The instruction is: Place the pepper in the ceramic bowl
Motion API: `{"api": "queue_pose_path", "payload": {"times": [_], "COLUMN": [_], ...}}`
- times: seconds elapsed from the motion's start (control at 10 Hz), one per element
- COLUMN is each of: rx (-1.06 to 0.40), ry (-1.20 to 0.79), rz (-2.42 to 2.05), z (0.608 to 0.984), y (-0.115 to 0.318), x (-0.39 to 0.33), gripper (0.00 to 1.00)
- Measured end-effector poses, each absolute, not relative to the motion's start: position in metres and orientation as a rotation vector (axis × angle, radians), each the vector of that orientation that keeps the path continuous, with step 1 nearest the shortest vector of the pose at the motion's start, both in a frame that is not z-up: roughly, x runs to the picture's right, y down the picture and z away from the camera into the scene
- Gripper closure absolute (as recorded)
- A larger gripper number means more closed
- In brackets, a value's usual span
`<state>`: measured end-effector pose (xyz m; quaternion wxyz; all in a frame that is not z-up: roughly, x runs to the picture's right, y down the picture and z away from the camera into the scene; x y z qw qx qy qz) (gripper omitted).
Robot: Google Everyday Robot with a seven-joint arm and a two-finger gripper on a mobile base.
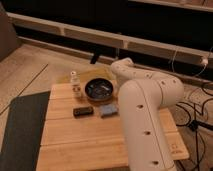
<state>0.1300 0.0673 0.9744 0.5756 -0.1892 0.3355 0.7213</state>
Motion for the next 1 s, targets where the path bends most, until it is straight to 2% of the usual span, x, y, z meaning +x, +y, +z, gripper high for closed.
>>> {"api": "queue_pose_path", "payload": {"times": [0.1, 0.2, 0.5, 1.0], "rx": [-0.447, -0.448, -0.427, -0.39], "ry": [0.777, 0.771, 0.704, 0.458], "rz": [1.676, 1.677, 1.676, 1.687], "z": [0.973, 0.971, 0.956, 0.871], "y": [0.067, 0.065, 0.041, -0.034], "x": [0.13, 0.131, 0.124, 0.087], "gripper": [0.96, 1.0, 1.0, 1.0]}}
